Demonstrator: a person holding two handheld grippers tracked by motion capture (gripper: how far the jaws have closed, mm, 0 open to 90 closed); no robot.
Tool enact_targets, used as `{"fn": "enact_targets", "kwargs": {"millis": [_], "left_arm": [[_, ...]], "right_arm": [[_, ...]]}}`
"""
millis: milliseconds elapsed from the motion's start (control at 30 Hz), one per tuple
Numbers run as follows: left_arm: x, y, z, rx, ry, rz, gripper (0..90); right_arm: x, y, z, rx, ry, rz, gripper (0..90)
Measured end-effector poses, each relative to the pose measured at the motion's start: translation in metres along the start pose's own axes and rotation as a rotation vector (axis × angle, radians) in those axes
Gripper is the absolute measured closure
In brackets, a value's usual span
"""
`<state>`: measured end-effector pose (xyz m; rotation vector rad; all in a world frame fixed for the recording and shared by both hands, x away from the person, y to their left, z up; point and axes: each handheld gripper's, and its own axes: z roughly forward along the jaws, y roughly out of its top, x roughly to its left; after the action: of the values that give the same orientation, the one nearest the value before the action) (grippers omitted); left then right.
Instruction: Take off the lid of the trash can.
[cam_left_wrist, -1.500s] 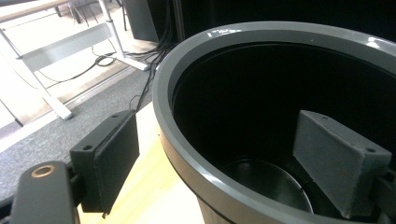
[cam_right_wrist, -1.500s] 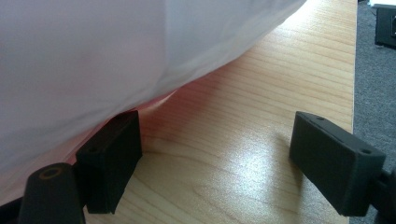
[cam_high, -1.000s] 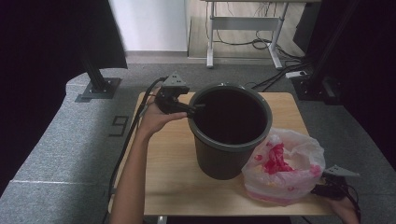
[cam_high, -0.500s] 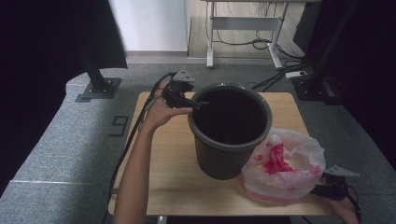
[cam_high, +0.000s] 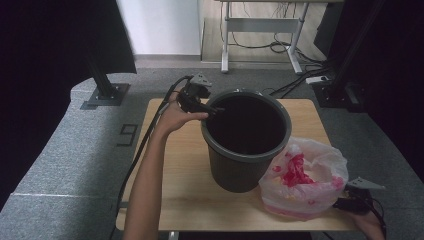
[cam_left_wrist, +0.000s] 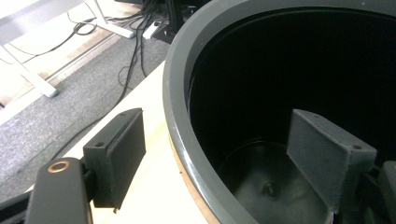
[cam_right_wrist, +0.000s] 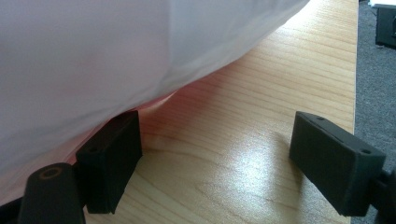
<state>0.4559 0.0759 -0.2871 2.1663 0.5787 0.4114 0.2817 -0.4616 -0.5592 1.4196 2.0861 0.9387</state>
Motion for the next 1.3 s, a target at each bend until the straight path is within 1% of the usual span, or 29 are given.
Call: {"fn": "enact_targets", "kwargs": {"millis": [33, 67, 133, 200, 300, 367, 433, 533, 567, 633, 700, 733, 800, 900, 967, 1067, 1167, 1267, 1300], "left_arm": [[0.001, 0.000, 0.000, -0.006, -0.004, -0.006, 19.6], [0.001, 0.001, 0.000, -0.002, -0.002, -0.007, 19.7], [0.002, 0.001, 0.002, 0.017, 0.012, -0.004, 19.6], [0.003, 0.002, 0.003, 0.028, 0.015, -0.013, 19.5], [0.005, 0.004, 0.005, 0.057, 0.019, -0.020, 19.6], [0.007, 0.006, 0.007, 0.080, 0.023, -0.017, 20.6], [0.008, 0.007, 0.008, 0.100, 0.038, -0.020, 22.4], [0.009, 0.009, 0.010, 0.120, 0.062, -0.015, 27.5], [0.008, 0.010, 0.011, 0.125, 0.074, -0.013, 31.1], [0.008, 0.012, 0.012, 0.129, 0.085, -0.002, 36.3], [0.006, 0.013, 0.013, 0.141, 0.114, 0.008, 42.0], [0.006, 0.014, 0.014, 0.145, 0.125, 0.008, 45.0], [0.005, 0.014, 0.017, 0.156, 0.160, 0.008, 50.7], [0.004, 0.014, 0.017, 0.153, 0.145, 0.007, 57.8], [0.003, 0.016, 0.018, 0.162, 0.136, 0.020, 62.8], [-0.001, 0.020, 0.018, 0.176, 0.155, 0.049, 70.9], [-0.003, 0.023, 0.019, 0.194, 0.168, 0.047, 72.1], [-0.002, 0.027, 0.016, 0.174, 0.169, 0.031, 73.1], [-0.002, 0.028, 0.015, 0.171, 0.170, 0.033, 73.2]], "right_arm": [[0.000, 0.000, 0.000, 0.000, 0.000, 0.000, 16.8], [0.000, 0.000, 0.000, 0.000, 0.000, 0.000, 16.8], [0.000, 0.000, 0.000, 0.000, 0.000, 0.000, 16.8], [0.000, 0.000, 0.000, 0.000, 0.000, 0.000, 16.8], [0.000, 0.000, 0.000, 0.000, 0.000, 0.000, 16.9], [0.000, 0.000, 0.000, 0.000, 0.000, 0.000, 16.8], [0.000, 0.000, 0.000, 0.000, 0.000, 0.000, 16.9], [0.000, 0.000, 0.000, 0.000, 0.000, 0.000, 16.9], [0.000, 0.000, 0.000, 0.000, 0.000, 0.000, 16.8], [0.000, 0.000, 0.000, 0.000, 0.000, 0.000, 16.9], [0.000, 0.000, 0.000, 0.000, 0.000, 0.000, 16.9], [0.000, 0.000, 0.000, 0.000, 0.000, 0.000, 16.9], [0.000, 0.000, 0.000, 0.000, 0.000, 0.000, 16.8], [0.000, 0.000, 0.000, 0.000, 0.000, 0.001, 16.9], [0.000, 0.000, 0.000, 0.000, 0.000, 0.000, 16.9], [0.000, 0.000, 0.000, 0.000, 0.000, 0.000, 16.9], [0.000, 0.000, 0.000, 0.000, 0.000, 0.000, 16.9], [0.000, 0.000, 0.000, 0.000, 0.000, 0.000, 16.9], [0.000, 0.000, 0.000, 0.000, 0.000, 0.000, 16.9]]}}
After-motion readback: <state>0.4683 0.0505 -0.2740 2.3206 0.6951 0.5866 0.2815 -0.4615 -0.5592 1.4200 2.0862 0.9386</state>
